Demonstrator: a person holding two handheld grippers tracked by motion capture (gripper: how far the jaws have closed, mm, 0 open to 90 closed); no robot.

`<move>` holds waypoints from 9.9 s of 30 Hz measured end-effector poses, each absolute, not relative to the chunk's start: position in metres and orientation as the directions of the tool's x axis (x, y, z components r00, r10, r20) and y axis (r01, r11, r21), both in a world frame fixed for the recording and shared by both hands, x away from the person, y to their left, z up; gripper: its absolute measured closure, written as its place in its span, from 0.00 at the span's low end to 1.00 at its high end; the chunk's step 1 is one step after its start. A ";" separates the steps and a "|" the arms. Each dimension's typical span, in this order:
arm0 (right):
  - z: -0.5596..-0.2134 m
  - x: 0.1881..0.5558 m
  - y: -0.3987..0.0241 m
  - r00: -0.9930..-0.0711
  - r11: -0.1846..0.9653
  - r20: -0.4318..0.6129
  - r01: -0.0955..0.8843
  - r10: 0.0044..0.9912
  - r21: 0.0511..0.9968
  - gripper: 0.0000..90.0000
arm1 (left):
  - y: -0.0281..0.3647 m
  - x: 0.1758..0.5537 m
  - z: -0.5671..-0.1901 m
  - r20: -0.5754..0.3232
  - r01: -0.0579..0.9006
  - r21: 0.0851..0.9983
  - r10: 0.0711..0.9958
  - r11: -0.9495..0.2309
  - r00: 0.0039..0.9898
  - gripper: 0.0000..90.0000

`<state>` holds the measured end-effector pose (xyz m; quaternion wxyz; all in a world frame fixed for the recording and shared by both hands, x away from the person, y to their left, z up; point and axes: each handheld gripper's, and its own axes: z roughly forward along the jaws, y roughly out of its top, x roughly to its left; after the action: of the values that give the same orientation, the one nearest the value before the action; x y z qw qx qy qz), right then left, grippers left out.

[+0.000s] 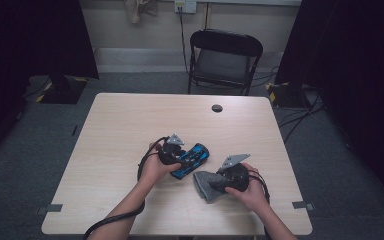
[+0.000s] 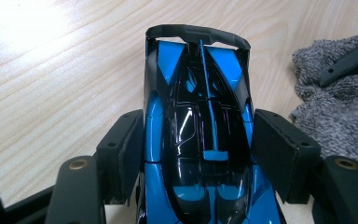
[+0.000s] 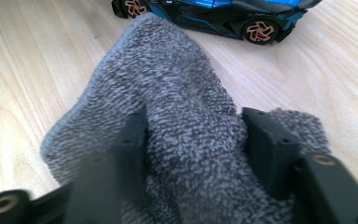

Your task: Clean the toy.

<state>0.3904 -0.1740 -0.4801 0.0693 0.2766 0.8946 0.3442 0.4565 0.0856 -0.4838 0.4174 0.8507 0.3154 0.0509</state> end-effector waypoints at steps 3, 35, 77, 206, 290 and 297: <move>-0.479 0.391 -0.173 -0.841 0.614 0.067 0.443 0.536 0.654 0.70 | 0.086 0.456 -0.485 -0.179 0.494 0.747 0.580 -0.445 0.794 0.40; -0.470 0.415 -0.127 -0.852 0.662 -0.014 0.396 0.524 0.637 0.79 | 0.088 0.454 -0.486 -0.176 0.489 0.756 0.585 -0.435 0.792 0.40; -0.466 0.440 -0.168 -0.744 0.588 -0.041 0.491 0.667 0.643 0.79 | 0.090 0.453 -0.485 -0.172 0.488 0.750 0.581 -0.446 0.796 0.40; -0.455 0.394 -0.125 -0.910 0.673 0.032 0.329 0.413 0.662 0.80 | 0.096 0.447 -0.485 -0.193 0.513 0.748 0.602 -0.420 0.775 0.40; -0.460 0.448 -0.200 -0.696 0.507 0.026 0.548 0.718 0.665 0.79 | 0.101 0.442 -0.486 -0.192 0.507 0.756 0.600 -0.415 0.777 0.40; -0.462 0.450 -0.211 -0.665 0.468 0.041 0.566 0.746 0.679 0.76 | 0.102 0.442 -0.486 -0.189 0.505 0.756 0.600 -0.416 0.777 0.40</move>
<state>0.4497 -0.2114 -0.4615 0.1319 0.3877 0.8464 0.3404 0.4418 0.1016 -0.4865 0.4287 0.8395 0.3293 0.0554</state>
